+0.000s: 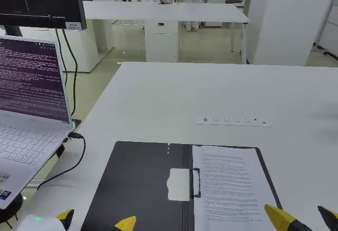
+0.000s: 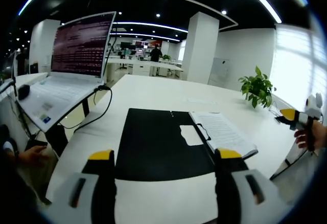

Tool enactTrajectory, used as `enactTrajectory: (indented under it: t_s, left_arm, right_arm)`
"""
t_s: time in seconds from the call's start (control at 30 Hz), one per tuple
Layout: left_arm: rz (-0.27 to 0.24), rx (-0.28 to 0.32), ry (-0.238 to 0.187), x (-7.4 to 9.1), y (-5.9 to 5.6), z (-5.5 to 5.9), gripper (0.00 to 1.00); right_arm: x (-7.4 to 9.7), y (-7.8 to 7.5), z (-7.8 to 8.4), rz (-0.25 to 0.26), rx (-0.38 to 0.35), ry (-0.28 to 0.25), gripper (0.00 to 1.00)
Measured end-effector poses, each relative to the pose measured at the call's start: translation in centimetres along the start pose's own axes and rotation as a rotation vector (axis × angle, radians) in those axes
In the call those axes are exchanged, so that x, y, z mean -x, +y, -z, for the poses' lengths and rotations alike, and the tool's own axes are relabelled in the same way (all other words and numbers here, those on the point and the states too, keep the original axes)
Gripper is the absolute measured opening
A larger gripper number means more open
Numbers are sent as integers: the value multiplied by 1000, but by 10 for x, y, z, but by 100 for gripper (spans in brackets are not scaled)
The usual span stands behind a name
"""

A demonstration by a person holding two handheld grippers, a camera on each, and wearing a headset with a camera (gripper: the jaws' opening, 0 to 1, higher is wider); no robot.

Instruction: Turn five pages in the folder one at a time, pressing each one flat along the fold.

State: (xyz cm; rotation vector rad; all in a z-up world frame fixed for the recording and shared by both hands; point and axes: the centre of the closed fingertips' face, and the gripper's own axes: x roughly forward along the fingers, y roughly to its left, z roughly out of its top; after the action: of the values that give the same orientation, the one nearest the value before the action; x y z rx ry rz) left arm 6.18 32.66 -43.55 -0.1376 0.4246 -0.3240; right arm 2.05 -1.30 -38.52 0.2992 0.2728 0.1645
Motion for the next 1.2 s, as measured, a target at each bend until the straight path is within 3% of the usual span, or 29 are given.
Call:
enactTrajectory:
  t_s: [0.17,0.27,0.3,0.37,0.5,0.63,0.73,0.77,0.97,1.2]
  left_arm:
    - [23,8,9,5,0,8,79]
    - [37,9,9,6,0,7,79]
    - [41,7,8,6,-1,6,80]
    - [46,4,13,6,-1,4,79]
    - [56,-8,1,3,-3,-2,83]
    - [67,-21,12,1,-6,-1,89]
    - [67,-22,27,0,-6,2,98]
    - [73,-27,45,1,-7,5,98]
    - [87,-67,54,-1,-12,5,99]
    - [87,-70,50,-1,-12,4,98]
  right_arm:
    - [-3,17,14,-51,53,14,77]
    - [-5,25,19,-73,86,25,79]
    - [-6,26,24,-82,106,51,79]
    - [-6,26,29,-80,109,81,81]
    - [-4,27,26,-85,102,58,89]
    - [-1,25,30,-68,85,85,100]
    - [2,25,33,-66,101,95,100]
    - [3,24,34,-65,102,98,100]
    - [4,25,37,-61,112,110,100]
    - [1,28,32,-66,127,94,100]
